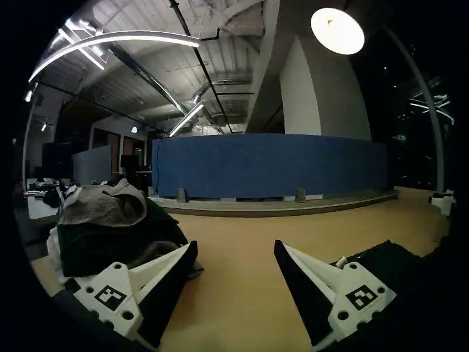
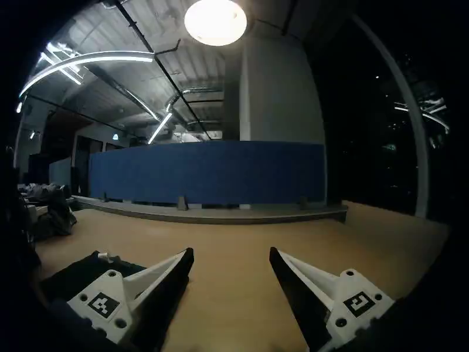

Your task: Fold towel

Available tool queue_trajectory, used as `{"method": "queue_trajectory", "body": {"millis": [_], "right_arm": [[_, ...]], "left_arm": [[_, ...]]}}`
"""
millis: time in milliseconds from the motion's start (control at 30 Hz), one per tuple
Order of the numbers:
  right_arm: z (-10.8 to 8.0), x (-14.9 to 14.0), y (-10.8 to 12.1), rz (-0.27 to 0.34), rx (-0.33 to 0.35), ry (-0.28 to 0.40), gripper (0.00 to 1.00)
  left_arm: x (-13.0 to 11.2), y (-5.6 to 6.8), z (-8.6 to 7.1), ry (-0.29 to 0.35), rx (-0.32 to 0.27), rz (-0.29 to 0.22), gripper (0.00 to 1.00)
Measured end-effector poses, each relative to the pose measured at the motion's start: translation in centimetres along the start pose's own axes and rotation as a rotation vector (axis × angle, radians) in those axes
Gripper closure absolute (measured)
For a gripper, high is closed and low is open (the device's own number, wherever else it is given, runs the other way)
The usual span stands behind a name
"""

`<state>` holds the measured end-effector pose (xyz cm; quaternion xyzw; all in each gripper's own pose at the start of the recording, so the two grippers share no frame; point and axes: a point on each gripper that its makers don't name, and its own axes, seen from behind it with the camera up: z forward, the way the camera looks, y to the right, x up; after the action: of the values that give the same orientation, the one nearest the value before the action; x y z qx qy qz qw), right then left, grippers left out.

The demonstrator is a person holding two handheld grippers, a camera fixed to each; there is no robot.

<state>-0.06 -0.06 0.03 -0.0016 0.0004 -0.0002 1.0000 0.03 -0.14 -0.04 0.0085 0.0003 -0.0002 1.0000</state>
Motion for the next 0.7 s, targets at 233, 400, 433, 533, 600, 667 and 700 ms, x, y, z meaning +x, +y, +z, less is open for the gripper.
{"method": "queue_trajectory", "body": {"millis": [233,400,433,533,600,667,700], "right_arm": [[0.0,0.0,0.1,0.0,-0.005,0.001,0.0],[0.1,0.0,0.2,0.0,-0.013,0.002,0.0],[0.1,0.1,0.2,-0.001,-0.013,0.003,0.0],[0.0,0.7,0.1,-0.001,-0.012,0.01,0.0],[0.0,1.7,0.0,-0.002,-0.01,0.019,0.0],[0.0,3.2,0.1,-0.004,-0.01,0.031,0.0],[-0.1,4.1,0.0,-0.007,-0.008,0.035,0.0]], "left_arm": [[0.0,-0.2,0.0,0.003,0.015,0.013,0.03],[0.4,-0.1,0.0,0.012,0.017,0.024,0.03],[0.4,-0.2,0.0,0.013,0.018,0.023,0.03],[0.9,-0.4,0.0,0.013,0.021,0.015,0.03],[1.5,-0.5,0.0,0.012,0.021,0.006,0.03],[2.3,-0.6,-0.1,0.015,0.016,-0.001,0.03],[3.0,-0.6,-0.2,0.015,0.013,-0.003,0.03]]}}
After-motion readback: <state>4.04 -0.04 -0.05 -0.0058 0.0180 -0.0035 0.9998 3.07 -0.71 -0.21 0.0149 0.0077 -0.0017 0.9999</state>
